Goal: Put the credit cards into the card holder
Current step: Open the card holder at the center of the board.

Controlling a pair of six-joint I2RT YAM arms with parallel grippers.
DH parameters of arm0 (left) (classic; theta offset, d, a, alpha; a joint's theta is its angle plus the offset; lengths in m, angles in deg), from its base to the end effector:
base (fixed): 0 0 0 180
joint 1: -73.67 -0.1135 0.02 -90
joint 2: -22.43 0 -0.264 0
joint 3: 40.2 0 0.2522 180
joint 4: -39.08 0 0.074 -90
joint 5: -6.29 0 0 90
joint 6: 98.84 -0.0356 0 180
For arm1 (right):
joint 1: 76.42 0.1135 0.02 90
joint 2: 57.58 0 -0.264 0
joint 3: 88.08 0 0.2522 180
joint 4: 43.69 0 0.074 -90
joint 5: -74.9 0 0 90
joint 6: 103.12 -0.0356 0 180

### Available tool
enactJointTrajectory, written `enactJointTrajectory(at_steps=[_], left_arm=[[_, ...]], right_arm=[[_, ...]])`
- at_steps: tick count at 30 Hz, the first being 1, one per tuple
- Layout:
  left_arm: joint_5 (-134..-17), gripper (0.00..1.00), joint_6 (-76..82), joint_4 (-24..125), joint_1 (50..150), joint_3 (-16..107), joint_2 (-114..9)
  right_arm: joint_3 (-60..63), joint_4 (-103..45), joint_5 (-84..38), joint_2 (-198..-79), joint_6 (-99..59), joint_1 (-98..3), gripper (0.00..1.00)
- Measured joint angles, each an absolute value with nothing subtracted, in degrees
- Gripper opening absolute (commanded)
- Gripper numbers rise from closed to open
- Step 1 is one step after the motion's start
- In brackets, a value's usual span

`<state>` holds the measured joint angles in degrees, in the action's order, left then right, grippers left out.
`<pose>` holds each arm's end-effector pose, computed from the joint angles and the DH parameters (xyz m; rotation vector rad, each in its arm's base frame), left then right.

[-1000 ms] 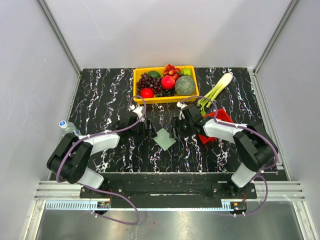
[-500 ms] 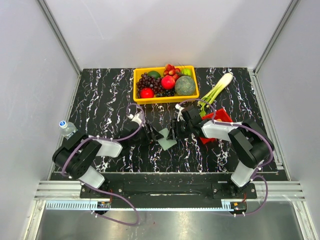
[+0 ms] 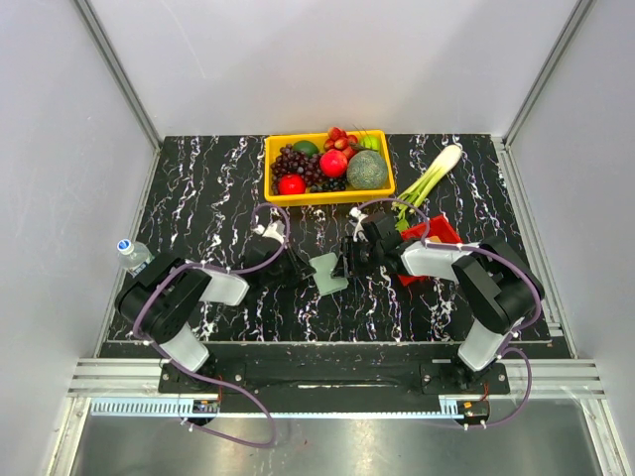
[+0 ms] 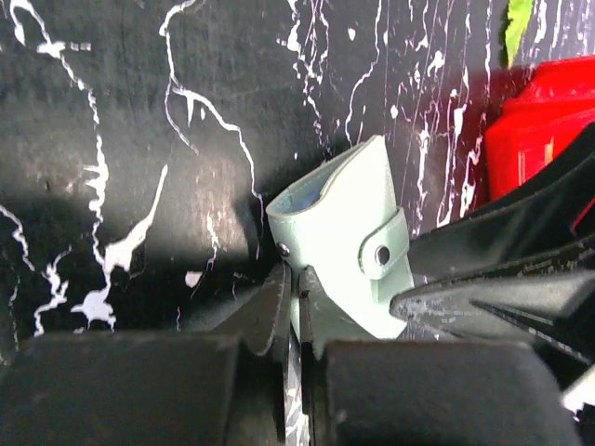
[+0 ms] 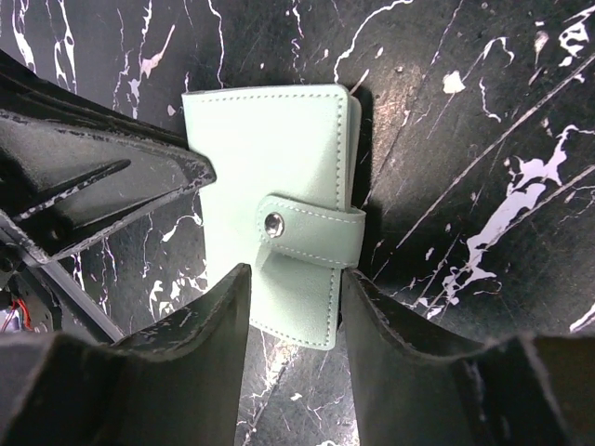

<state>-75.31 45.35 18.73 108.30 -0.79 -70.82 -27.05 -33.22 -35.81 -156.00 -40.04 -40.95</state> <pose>0.2232 -0.1605 0.1132 -0.3066 2.3228 -1.0033 0.2623 0.2023 0.1419 -0.3683 2.5242 0.9055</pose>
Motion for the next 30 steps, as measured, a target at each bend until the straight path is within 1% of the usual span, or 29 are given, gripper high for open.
enactJointTrajectory(at_steps=[3,5,8,12,17,23,25,30], left_arm=[[-75.61,0.0,42.6,23.95,108.33,2.21,-70.6],[-75.61,0.0,40.46,27.8,108.35,4.48,-70.6],[-75.64,0.0,36.07,34.57,108.78,8.88,-70.6],[-76.01,0.0,31.04,40.94,109.53,13.22,-70.47],[-76.01,0.0,29.6,45.87,109.64,13.51,-68.02],[-75.99,0.0,31.85,47.38,109.81,13.29,-66.19],[-75.99,0.0,32.59,47.38,110.01,13.29,-65.66],[-76.01,0.0,33.9,47.4,110.4,13.16,-64.99]], right_arm=[[-27.07,-33.37,-36.2,-155.93,-40.24,-40.93,0.54],[-27.07,-33.26,-36.27,-155.75,-40.13,-40.91,0.59],[-26.98,-31.32,-35.0,-154.62,-38.79,-40.41,0.62],[-26.94,-26.42,-28.27,-151.27,-36.26,-39.42,0.6],[-24.6,-23.34,-20.68,-148.59,-34.21,-38.42,0.59],[-23.07,-22.73,-15.09,-148.74,-34.73,-32.58,0.59],[-22.42,-22.62,-13.56,-149.39,-35.39,-30.53,0.57],[-19.97,-22.55,-10.8,-153.94,-37.02,-28.34,0.57]])
